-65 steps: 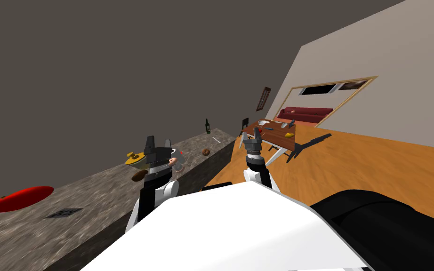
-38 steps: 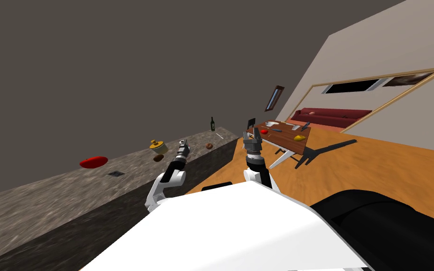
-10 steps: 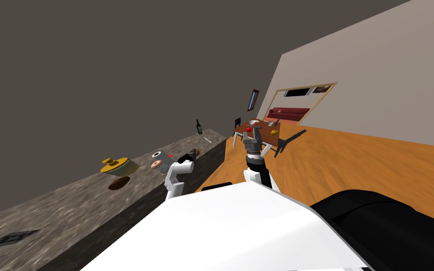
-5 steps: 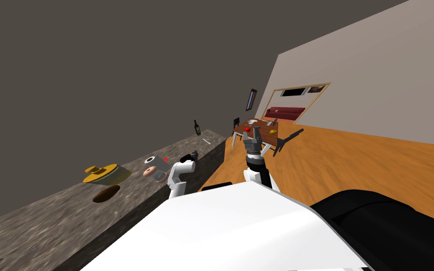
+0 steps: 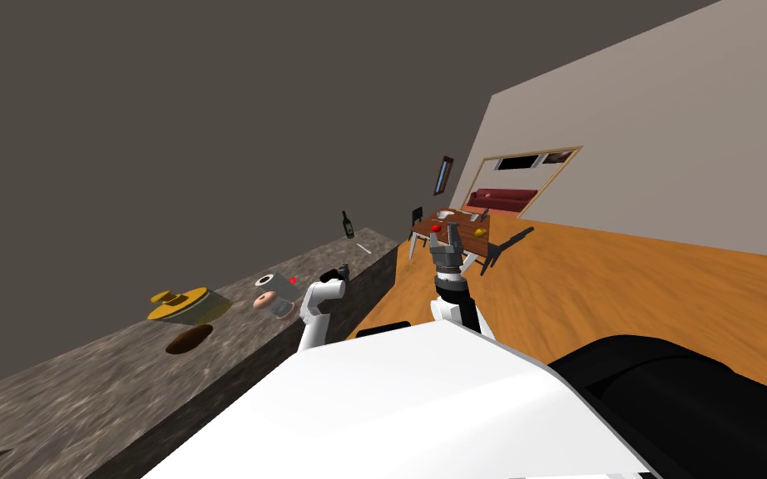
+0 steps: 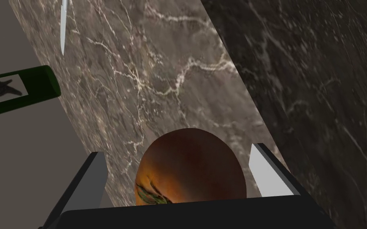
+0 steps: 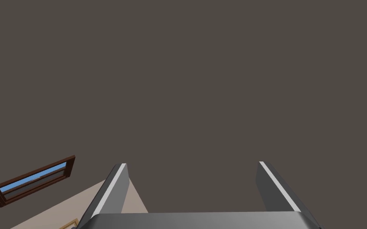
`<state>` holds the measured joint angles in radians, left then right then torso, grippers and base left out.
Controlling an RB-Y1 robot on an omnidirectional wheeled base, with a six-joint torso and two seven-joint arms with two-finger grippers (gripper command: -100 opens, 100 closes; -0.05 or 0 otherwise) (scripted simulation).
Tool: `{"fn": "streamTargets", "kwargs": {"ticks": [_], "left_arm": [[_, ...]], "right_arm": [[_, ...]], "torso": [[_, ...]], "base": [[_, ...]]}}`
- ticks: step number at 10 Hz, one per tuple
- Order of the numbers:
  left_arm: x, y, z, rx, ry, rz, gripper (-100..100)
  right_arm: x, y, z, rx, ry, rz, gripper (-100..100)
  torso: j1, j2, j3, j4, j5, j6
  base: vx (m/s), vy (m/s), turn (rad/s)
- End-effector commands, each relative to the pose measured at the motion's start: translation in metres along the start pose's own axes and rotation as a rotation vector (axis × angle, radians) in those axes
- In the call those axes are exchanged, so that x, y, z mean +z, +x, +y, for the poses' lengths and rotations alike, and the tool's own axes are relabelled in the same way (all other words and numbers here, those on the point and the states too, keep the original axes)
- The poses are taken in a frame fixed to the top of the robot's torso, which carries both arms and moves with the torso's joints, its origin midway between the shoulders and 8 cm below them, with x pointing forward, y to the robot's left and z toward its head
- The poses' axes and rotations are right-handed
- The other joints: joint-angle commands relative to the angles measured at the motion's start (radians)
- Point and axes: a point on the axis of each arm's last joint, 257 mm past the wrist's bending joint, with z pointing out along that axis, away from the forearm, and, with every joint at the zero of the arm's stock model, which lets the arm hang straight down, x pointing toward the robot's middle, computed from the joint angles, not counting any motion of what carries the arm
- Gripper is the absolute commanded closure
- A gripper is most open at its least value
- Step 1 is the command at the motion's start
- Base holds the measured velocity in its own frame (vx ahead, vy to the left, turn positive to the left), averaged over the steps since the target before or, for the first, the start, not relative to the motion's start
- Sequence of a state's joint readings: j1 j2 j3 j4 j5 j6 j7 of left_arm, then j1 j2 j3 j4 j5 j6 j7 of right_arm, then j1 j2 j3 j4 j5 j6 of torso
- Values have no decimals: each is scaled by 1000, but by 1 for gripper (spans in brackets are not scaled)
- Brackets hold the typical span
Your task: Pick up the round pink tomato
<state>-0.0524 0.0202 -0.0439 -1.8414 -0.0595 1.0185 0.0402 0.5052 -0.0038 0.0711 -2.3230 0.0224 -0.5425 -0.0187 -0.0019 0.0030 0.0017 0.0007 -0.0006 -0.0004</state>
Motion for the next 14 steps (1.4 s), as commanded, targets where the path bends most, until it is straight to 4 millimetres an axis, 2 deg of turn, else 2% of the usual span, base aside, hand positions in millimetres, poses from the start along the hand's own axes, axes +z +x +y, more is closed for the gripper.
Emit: {"fn": "streamTargets", "kwargs": {"ticks": [1, 5, 6, 7, 11, 12, 13, 14], "left_arm": [[9, -4, -6, -1, 0, -1, -100], [30, -13, -18, -9, 2, -3, -100], [27, -12, -16, -7, 2, -3, -100], [28, -13, -16, -7, 2, -3, 100], [28, -13, -15, -7, 1, -3, 100], [28, -13, -15, -8, 0, -3, 0], [20, -9, -12, -4, 1, -2, 100], [15, -6, -8, -2, -2, -2, 100]], "right_arm": [[0, 0, 0, 0, 0, 0, 0], [0, 0, 0, 0, 0, 0, 0], [0, 0, 0, 0, 0, 0, 0], [0, 0, 0, 0, 0, 0, 0], [0, 0, 0, 0, 0, 0, 0], [0, 0, 0, 0, 0, 0, 0], [0, 0, 0, 0, 0, 0, 0], [0, 0, 0, 0, 0, 0, 0]], "torso": [[0, 0, 0, 0, 0, 0], [0, 0, 0, 0, 0, 0], [0, 0, 0, 0, 0, 0], [1, -1, 0, 0, 0, 0], [1, -2, -1, 0, 0, 0], [1, -2, -1, 0, 0, 0], [1, -2, -1, 0, 0, 0], [1, -3, -1, 1, 0, 0]], "base": [[-37, -20, -8], [-43, -18, -9], [-17, -8, -1], [-7, -2, 4], [0, 0, 0], [0, 0, 0], [31, 11, 10], [57, 23, 13]]}}
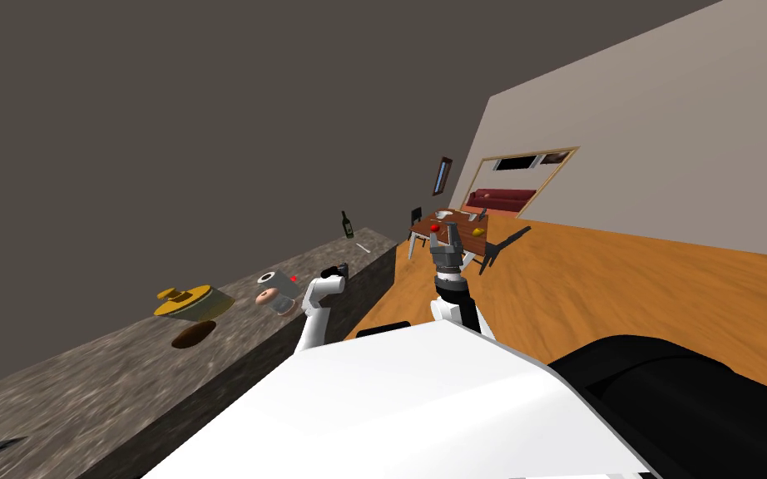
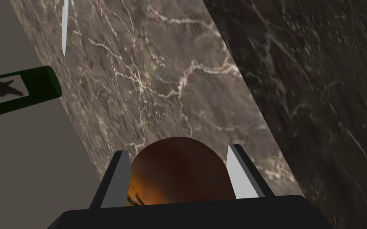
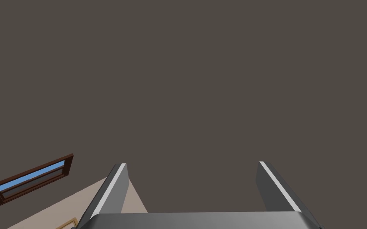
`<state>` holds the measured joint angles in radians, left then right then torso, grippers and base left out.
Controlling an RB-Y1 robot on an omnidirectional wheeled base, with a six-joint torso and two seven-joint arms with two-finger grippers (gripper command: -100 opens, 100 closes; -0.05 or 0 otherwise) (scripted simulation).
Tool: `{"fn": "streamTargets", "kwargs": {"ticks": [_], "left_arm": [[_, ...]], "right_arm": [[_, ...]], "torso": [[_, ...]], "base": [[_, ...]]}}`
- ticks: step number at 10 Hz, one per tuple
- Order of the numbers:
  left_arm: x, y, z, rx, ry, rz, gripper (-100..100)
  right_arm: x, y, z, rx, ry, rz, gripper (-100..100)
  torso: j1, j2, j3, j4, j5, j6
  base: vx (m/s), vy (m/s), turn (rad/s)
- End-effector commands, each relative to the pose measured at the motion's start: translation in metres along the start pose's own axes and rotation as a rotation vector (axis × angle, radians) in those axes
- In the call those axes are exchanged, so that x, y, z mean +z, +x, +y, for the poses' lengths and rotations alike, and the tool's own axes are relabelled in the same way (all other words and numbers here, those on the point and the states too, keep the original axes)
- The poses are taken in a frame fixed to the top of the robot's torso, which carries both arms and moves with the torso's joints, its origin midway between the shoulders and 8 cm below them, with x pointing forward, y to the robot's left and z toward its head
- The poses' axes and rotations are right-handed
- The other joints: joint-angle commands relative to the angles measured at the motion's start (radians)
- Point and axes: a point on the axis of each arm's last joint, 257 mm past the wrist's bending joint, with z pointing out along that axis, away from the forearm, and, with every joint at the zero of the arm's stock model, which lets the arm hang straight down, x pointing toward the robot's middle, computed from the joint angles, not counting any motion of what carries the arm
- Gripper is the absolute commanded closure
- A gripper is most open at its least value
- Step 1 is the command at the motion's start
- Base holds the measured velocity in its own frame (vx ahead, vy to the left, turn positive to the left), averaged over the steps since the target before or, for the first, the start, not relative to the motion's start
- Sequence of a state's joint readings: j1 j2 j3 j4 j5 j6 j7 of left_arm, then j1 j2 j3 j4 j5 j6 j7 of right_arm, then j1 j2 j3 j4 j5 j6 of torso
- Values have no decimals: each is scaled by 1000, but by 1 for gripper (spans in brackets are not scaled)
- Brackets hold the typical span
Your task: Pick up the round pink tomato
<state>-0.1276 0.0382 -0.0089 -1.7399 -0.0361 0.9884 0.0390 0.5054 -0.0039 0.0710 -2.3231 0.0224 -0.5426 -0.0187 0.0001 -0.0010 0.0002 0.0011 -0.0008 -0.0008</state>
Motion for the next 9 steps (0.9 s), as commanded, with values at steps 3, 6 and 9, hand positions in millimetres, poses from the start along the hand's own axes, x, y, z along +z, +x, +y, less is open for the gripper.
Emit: {"fn": "streamTargets", "kwargs": {"ticks": [3, 6, 9], "left_arm": [[-21, 8, 10, 4, 1, 2, 100], [-38, 14, 17, 2, 1, 3, 100], [-40, 14, 19, 2, 0, 4, 0]], "right_arm": [[0, 0, 0, 0, 0, 0, 0], [0, 0, 0, 0, 0, 0, 0], [0, 0, 0, 0, 0, 0, 0]], "torso": [[0, 0, 0, 0, 0, 0], [-1, 1, 1, 1, 0, 0], [-1, 2, 2, 1, 0, 0]], "base": [[47, 22, 8], [39, 13, 8], [20, 9, 4]]}}
